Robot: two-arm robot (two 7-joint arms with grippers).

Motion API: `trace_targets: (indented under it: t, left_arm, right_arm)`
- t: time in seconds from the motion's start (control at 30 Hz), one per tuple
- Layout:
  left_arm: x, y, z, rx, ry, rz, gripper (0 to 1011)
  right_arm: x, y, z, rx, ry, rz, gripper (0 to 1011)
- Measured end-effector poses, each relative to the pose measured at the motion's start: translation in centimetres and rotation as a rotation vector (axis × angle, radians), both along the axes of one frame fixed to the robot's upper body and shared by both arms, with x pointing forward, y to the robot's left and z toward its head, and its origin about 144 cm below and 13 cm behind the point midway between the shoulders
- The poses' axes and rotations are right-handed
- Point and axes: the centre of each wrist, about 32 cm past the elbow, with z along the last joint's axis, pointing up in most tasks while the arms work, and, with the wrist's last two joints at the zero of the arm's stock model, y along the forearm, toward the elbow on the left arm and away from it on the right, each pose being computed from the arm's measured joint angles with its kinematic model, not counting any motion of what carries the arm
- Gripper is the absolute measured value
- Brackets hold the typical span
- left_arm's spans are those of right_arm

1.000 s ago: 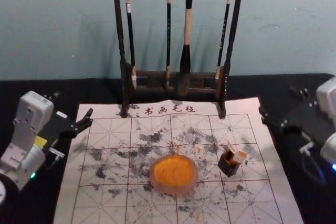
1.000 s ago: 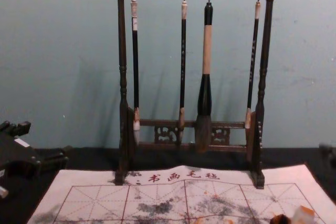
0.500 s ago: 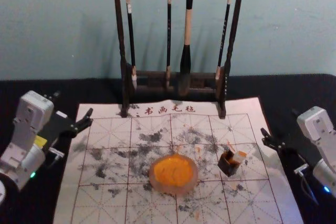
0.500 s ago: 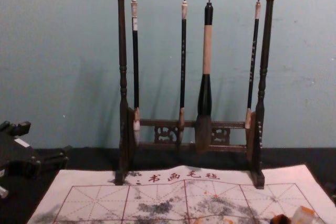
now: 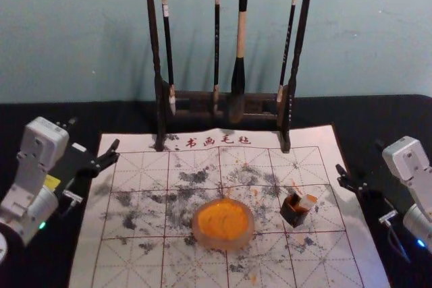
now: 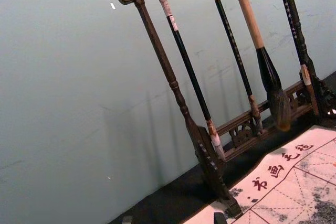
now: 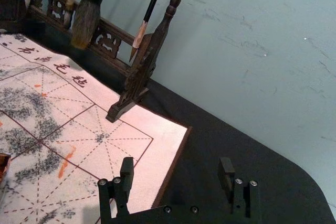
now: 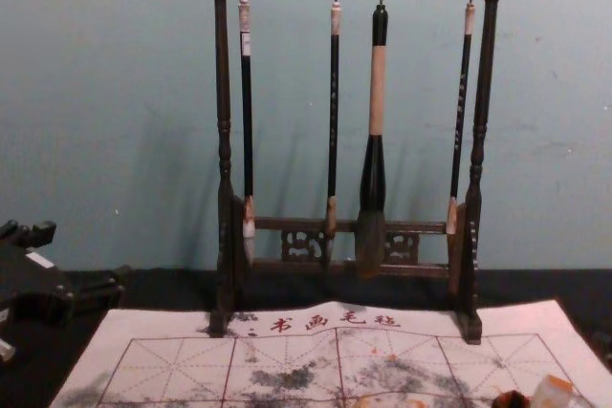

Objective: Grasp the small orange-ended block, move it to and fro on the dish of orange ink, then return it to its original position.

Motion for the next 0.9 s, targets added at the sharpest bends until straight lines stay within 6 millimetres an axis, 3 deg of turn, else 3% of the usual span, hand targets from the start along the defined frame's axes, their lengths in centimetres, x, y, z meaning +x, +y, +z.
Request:
trace_targets:
  t: [0.9]
  left_arm:
    - [0.0, 0.0, 0.0, 0.0, 0.0, 0.0, 1001]
  right_arm:
    - [0.0, -0.02, 0.05, 0.0, -0.001, 0.0, 1000]
